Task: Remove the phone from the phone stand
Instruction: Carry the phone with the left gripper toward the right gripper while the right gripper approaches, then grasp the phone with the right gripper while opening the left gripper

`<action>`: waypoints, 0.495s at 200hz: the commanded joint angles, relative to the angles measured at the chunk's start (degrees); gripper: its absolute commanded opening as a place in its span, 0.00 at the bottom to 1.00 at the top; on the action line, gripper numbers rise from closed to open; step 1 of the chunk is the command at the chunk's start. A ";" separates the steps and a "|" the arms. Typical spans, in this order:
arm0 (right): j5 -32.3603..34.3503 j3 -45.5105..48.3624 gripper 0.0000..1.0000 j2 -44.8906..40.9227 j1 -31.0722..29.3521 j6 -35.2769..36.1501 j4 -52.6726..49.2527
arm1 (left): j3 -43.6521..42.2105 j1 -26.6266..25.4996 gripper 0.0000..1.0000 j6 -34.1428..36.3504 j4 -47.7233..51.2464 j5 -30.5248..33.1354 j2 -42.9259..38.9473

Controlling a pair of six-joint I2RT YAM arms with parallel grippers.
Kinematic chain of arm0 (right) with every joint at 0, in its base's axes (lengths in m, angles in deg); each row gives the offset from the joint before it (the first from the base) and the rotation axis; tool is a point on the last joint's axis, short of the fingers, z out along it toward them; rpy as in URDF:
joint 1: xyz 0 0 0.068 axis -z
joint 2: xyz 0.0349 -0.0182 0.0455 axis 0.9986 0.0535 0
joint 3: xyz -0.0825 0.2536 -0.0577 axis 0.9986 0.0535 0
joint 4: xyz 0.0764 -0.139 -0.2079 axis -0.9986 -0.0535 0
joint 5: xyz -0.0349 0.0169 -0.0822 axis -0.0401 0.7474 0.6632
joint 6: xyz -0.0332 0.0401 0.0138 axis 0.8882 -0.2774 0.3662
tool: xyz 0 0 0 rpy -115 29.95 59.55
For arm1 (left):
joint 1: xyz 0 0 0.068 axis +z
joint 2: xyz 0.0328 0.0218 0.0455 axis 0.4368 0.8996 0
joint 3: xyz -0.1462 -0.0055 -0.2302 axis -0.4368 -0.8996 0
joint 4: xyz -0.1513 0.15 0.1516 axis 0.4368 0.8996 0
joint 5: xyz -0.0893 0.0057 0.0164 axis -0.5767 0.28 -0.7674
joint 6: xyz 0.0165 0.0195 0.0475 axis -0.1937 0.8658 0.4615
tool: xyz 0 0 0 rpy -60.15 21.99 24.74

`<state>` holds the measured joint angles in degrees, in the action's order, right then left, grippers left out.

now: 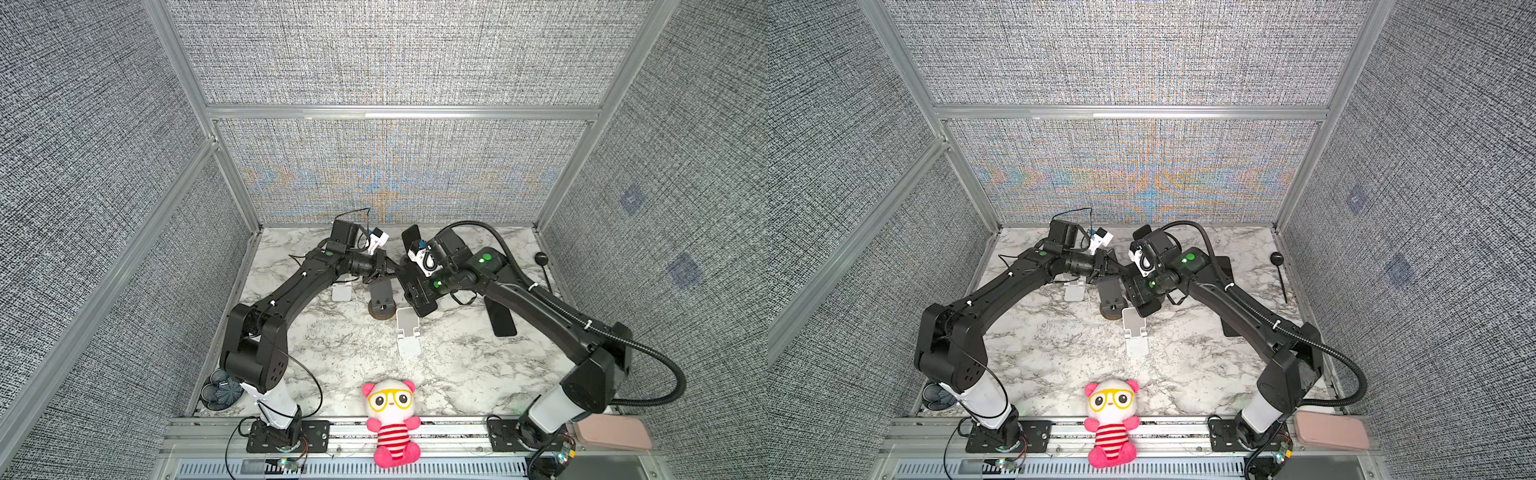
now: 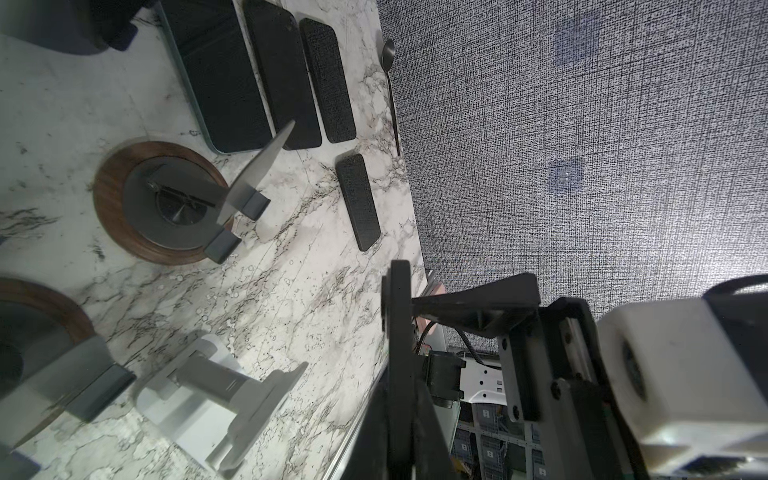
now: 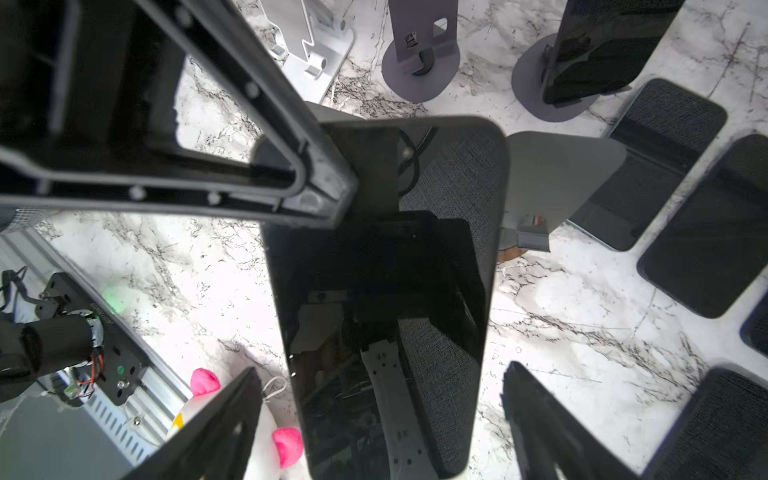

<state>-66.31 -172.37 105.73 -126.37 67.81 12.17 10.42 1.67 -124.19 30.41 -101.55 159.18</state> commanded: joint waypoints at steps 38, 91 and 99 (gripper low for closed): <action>1.82 0.79 0.79 0.94 -0.24 0.24 2.81 | 0.06 0.11 0.00 -0.75 -2.46 -2.43 -0.12; 1.80 1.52 0.70 1.34 -0.61 -0.12 4.82 | -0.10 0.15 0.00 -1.25 -2.98 -2.62 0.01; 1.83 1.66 0.67 1.33 -0.59 -0.12 4.85 | -0.10 0.22 0.00 -1.27 -2.98 -2.62 0.00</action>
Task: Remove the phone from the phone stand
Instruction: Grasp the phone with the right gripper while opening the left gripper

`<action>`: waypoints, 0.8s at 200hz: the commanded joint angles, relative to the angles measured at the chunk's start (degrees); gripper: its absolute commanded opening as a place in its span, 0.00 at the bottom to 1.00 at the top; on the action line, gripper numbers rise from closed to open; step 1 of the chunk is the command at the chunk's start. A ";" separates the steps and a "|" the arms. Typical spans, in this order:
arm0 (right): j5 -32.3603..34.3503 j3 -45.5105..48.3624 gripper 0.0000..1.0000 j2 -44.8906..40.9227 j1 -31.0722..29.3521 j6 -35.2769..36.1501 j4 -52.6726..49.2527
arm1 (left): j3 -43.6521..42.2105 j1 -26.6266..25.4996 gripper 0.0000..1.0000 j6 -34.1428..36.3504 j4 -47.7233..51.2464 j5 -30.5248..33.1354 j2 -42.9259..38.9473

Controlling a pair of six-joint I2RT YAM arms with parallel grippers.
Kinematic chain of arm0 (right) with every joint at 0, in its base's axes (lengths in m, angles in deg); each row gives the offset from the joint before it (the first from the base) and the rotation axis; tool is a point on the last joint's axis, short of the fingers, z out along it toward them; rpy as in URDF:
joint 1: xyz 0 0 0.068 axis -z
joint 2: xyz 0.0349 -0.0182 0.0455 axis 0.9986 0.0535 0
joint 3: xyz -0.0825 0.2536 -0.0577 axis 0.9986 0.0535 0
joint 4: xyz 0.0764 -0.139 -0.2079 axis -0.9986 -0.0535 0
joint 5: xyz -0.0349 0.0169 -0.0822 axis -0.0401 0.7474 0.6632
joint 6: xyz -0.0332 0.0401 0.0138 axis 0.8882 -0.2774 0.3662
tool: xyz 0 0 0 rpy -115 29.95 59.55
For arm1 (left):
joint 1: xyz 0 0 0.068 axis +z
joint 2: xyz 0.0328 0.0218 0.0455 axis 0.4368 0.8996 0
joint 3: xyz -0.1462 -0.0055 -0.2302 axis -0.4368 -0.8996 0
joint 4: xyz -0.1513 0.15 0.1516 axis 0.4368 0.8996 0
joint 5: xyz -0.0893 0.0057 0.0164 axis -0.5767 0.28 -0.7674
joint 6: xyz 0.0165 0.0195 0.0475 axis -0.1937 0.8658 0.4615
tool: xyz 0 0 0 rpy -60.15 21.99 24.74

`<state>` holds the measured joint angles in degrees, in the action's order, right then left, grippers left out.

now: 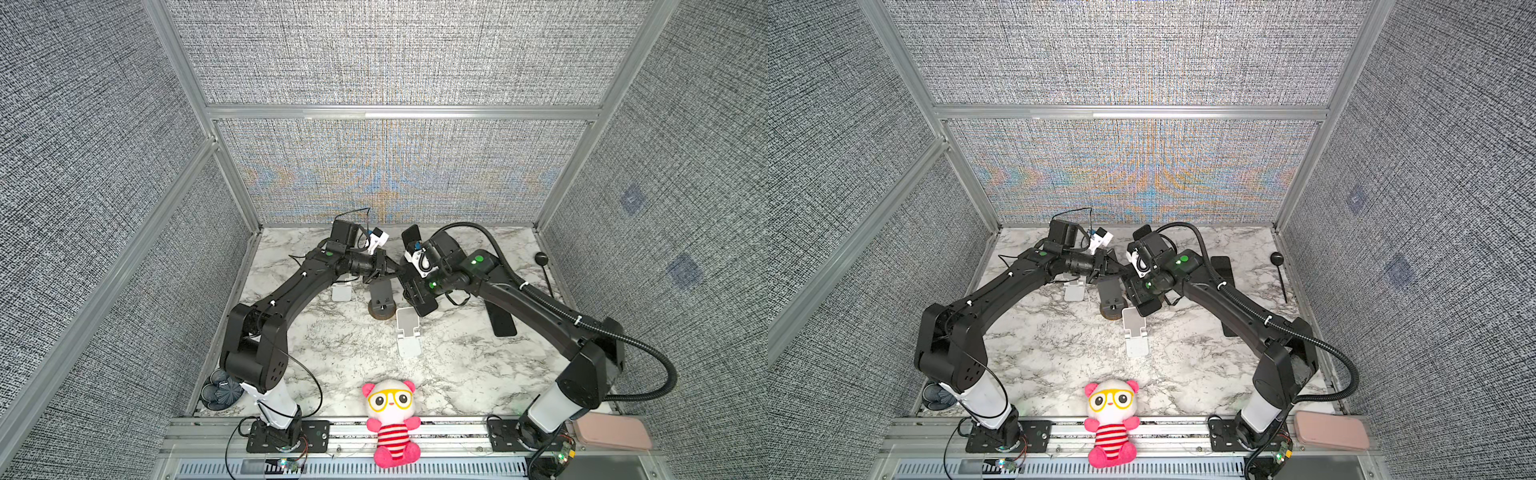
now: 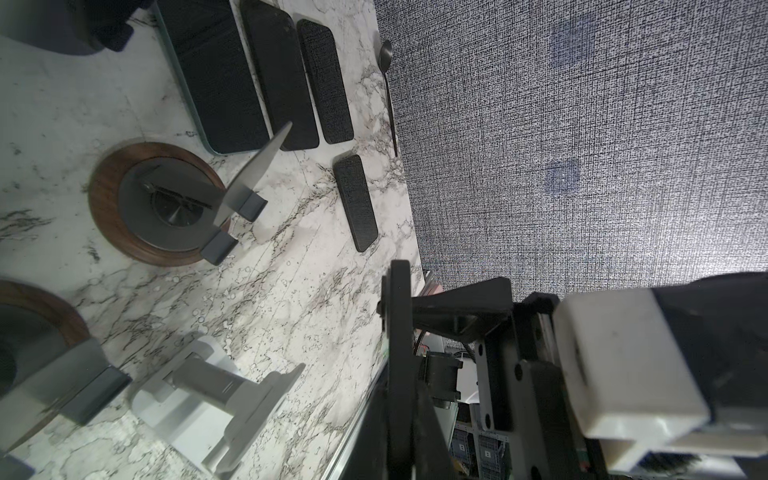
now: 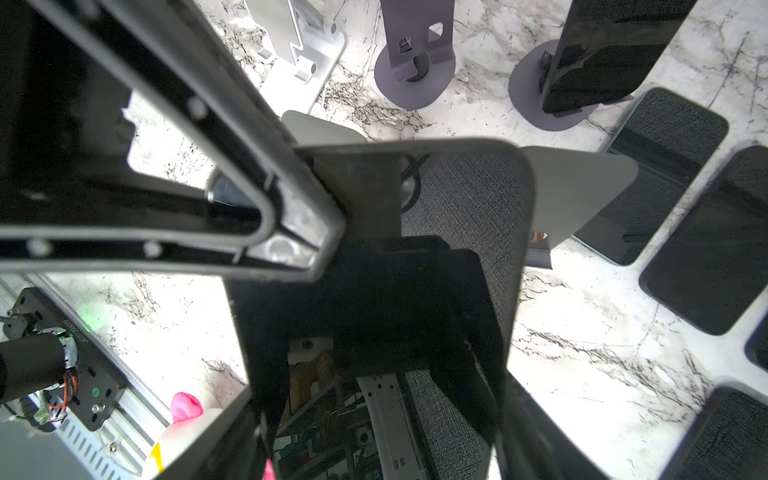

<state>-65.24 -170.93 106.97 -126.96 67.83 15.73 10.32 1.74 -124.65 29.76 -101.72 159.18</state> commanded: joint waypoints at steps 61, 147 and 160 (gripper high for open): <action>1.63 0.81 0.55 0.14 -0.04 -0.41 1.80 | -0.51 0.33 0.00 -1.93 -3.98 -2.96 0.14; 1.78 1.03 0.47 -0.37 0.09 -0.87 2.29 | -1.13 0.64 0.41 -2.62 -5.73 -3.23 0.27; 2.22 0.92 0.47 -0.61 0.31 -1.00 1.80 | -1.22 0.76 0.49 -2.51 -5.80 -3.11 0.19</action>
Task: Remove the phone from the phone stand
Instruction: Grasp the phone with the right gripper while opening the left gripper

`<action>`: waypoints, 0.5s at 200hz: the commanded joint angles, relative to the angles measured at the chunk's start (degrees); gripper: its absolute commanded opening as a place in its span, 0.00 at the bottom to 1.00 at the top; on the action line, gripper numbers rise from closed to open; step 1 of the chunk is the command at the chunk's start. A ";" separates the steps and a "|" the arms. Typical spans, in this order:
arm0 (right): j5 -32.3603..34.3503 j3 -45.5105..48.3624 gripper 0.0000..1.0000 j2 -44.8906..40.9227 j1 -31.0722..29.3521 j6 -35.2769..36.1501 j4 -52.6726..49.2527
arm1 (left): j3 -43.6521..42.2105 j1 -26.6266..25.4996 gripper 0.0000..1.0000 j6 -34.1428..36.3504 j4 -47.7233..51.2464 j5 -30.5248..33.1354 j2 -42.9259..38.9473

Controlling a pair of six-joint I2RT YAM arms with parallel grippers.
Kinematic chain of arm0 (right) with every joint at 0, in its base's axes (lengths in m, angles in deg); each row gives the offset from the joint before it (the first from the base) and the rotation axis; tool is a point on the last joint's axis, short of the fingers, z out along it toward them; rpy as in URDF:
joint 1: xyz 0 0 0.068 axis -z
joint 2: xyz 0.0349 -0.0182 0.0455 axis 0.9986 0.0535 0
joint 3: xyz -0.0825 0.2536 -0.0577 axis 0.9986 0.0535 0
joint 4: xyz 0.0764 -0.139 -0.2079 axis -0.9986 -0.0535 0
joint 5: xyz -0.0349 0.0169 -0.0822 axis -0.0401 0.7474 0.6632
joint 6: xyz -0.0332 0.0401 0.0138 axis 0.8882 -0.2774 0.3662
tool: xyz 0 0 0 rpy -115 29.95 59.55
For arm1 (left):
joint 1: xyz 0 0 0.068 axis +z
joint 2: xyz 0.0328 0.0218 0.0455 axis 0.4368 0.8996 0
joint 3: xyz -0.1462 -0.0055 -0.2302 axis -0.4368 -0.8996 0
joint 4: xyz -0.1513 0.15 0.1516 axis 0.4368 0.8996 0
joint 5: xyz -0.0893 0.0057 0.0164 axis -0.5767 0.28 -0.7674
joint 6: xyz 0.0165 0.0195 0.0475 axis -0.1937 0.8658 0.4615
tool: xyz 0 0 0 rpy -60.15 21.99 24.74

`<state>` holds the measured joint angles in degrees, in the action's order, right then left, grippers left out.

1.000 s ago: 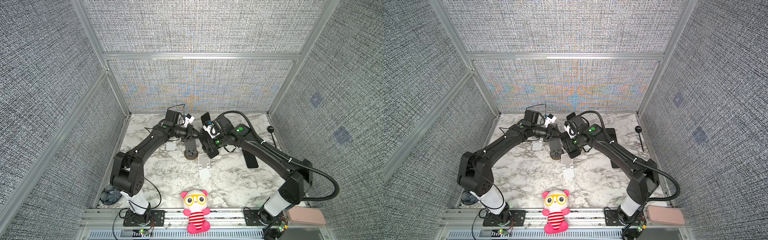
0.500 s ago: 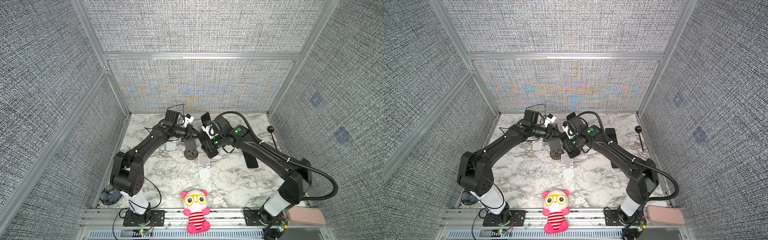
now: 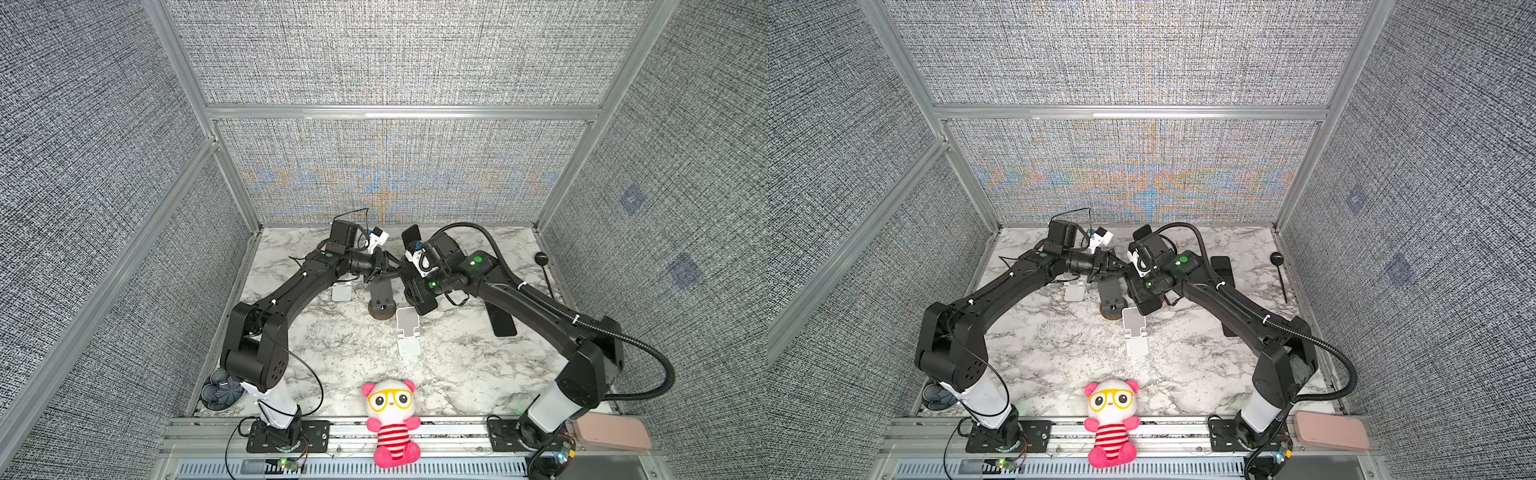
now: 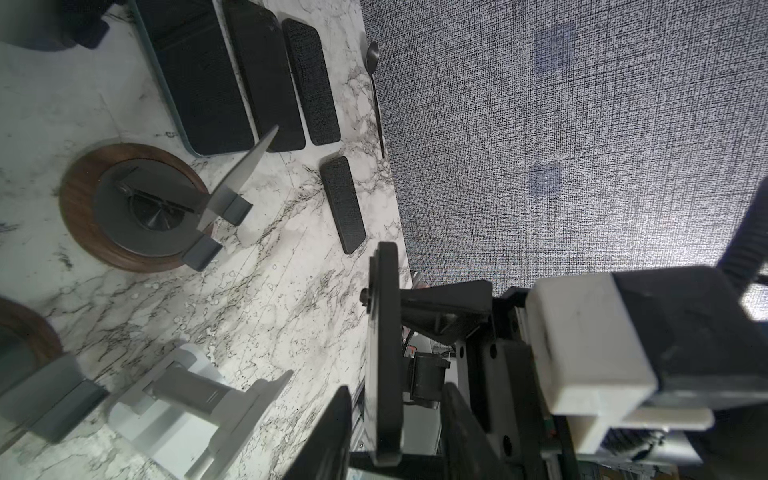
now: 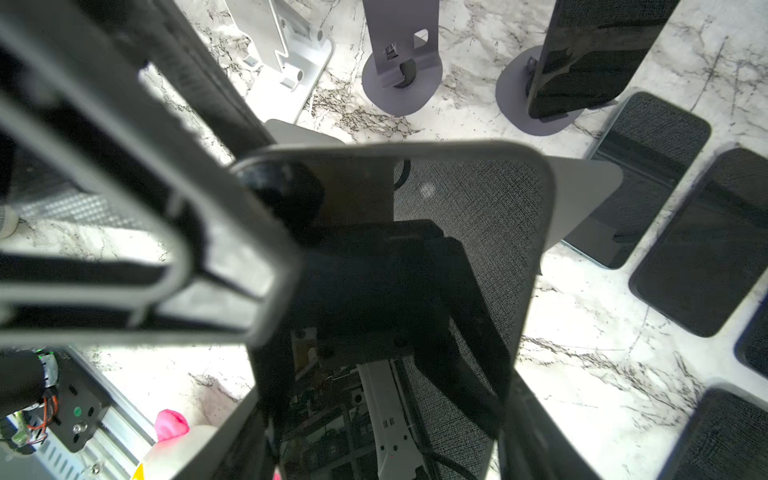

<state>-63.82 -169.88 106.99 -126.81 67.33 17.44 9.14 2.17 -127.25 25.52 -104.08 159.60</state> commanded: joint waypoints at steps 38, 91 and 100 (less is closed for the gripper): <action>2.25 1.46 0.43 -3.42 2.57 -0.60 -2.73 | -0.39 1.33 0.71 1.04 -1.51 0.61 -0.50; 3.02 7.45 0.36 -8.81 11.50 1.11 -10.83 | -0.70 2.63 0.82 1.79 -1.08 2.72 -0.65; 3.32 8.73 0.36 -9.43 13.57 1.57 -12.38 | -0.74 2.74 0.82 1.80 -1.08 2.73 -0.60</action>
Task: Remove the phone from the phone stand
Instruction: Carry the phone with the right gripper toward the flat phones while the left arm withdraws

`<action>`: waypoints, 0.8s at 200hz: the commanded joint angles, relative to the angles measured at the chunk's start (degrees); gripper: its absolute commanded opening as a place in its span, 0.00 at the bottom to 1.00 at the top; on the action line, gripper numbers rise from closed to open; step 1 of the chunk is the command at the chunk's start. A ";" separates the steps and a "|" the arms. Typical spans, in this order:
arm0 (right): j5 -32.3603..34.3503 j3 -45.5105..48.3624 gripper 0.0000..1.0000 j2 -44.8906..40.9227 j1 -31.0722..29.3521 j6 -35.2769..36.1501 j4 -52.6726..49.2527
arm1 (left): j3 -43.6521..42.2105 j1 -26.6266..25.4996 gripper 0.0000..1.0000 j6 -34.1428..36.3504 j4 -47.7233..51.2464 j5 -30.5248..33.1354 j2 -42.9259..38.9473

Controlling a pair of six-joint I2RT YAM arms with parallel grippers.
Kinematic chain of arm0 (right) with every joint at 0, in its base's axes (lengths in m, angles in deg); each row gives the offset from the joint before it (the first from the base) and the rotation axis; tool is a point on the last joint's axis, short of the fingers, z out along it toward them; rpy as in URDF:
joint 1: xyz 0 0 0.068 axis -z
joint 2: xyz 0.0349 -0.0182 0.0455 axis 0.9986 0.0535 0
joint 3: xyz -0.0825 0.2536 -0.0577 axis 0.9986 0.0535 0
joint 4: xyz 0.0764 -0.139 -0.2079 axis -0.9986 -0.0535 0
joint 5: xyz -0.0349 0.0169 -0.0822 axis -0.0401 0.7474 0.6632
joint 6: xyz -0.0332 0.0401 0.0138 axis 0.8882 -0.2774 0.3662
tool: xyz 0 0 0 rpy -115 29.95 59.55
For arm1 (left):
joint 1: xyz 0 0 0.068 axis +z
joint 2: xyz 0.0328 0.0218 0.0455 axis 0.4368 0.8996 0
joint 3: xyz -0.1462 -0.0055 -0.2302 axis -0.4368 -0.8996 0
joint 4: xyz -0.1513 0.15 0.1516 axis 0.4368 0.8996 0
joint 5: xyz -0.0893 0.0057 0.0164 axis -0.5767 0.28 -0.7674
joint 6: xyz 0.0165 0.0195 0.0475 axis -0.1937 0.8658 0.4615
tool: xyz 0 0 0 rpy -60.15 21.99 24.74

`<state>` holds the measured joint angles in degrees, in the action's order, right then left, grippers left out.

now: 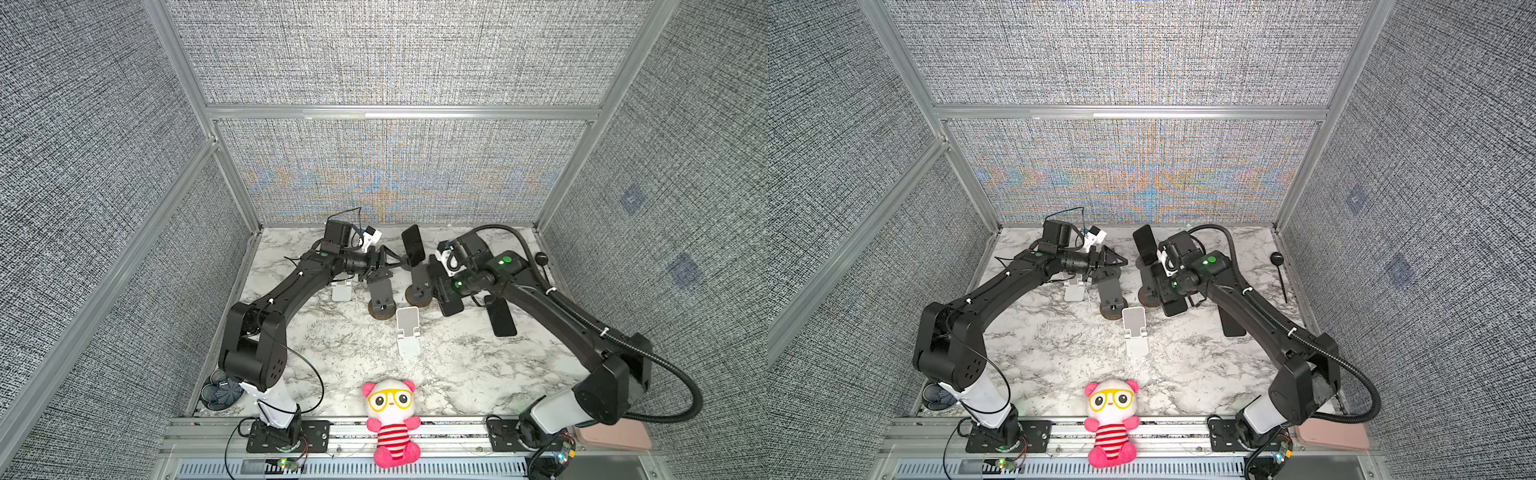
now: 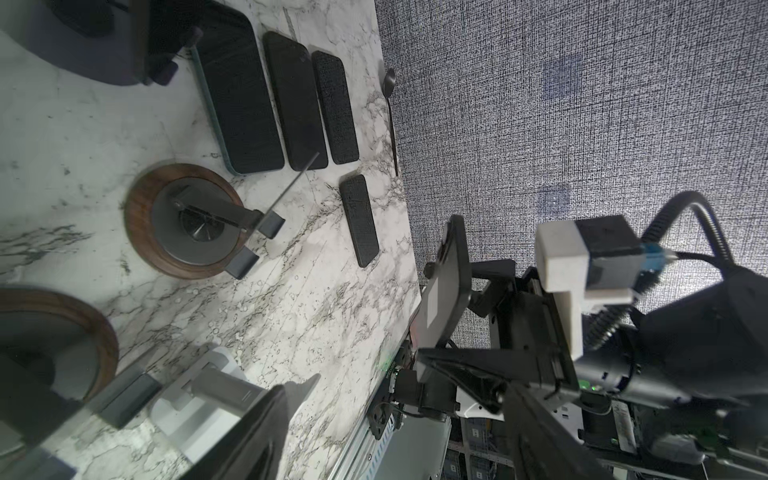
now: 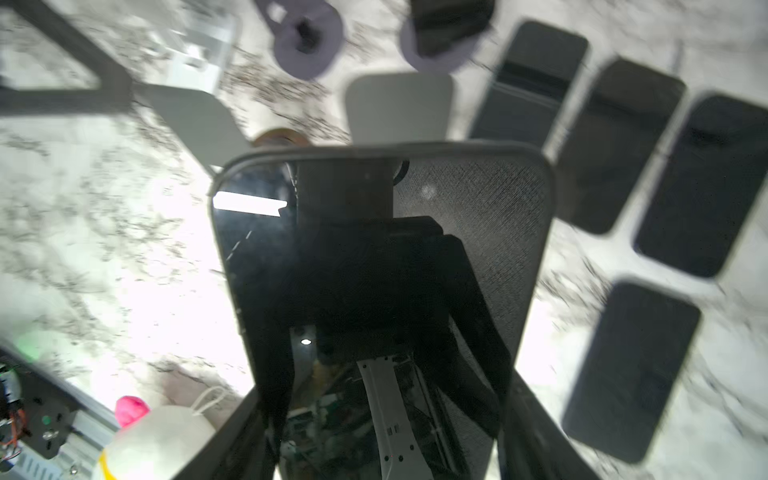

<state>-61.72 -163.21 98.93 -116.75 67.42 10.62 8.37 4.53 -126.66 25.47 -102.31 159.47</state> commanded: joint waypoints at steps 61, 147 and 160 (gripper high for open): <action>2.79 11.52 0.29 0.87 11.95 2.51 -4.10 | 0.00 1.27 0.82 1.66 -0.70 1.89 0.45; 1.10 16.16 0.28 9.45 13.39 -0.24 4.88 | 0.37 1.84 0.82 3.00 0.99 2.54 1.62; 1.03 16.66 0.28 10.28 13.84 -0.36 6.06 | 0.37 1.85 0.82 2.95 0.99 2.54 1.63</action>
<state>-60.08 -146.99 108.15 -103.38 68.14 13.72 8.41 6.28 -124.49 25.95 -99.58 161.08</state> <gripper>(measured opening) 0.621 0.822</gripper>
